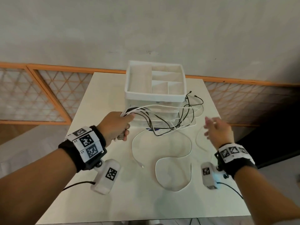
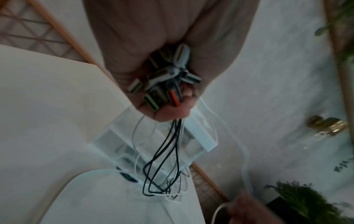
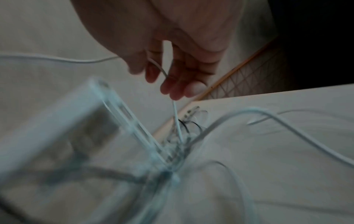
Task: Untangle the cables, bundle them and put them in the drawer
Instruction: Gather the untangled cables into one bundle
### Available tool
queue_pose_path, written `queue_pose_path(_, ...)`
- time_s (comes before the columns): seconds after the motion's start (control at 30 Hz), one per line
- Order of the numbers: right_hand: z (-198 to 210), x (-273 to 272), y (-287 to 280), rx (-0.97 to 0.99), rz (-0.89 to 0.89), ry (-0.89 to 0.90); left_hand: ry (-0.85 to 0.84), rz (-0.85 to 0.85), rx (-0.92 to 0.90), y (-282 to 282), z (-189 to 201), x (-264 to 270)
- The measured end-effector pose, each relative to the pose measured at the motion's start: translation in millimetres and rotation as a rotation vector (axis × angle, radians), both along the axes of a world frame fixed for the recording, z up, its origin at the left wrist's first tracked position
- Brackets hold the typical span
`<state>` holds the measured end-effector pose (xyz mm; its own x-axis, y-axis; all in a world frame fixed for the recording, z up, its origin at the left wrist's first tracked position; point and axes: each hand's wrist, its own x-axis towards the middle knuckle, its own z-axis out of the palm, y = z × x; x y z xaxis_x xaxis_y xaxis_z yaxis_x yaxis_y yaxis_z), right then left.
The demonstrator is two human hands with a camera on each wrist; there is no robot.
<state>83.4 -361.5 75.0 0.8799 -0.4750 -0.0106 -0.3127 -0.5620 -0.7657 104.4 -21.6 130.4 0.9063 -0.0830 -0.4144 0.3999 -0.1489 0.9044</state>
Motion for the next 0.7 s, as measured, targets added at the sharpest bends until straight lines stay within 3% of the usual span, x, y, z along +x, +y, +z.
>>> queue_pose_path(0.07,30,9,3,0.110,-0.040,-0.189,0.082,0.113,-0.030,4,-10,0)
queue_pose_path(0.17,42,16,5,0.043,0.002,-0.070,0.119,0.216,-0.093,8,-16,0)
queue_pose_path(0.27,30,12,19,0.025,0.154,0.130,0.104,0.183,-0.142,5,-8,-2)
queue_pose_path(0.5,63,25,77,0.251,0.463,-0.027,-0.079,0.038,-0.196,-38,19,2)
queue_pose_path(0.6,66,43,70,0.146,0.363,0.013,-0.116,-0.036,-0.101,-51,22,4)
queue_pose_path(0.7,66,67,35,-0.001,0.113,0.145,-0.082,-0.024,-0.038,-40,14,5)
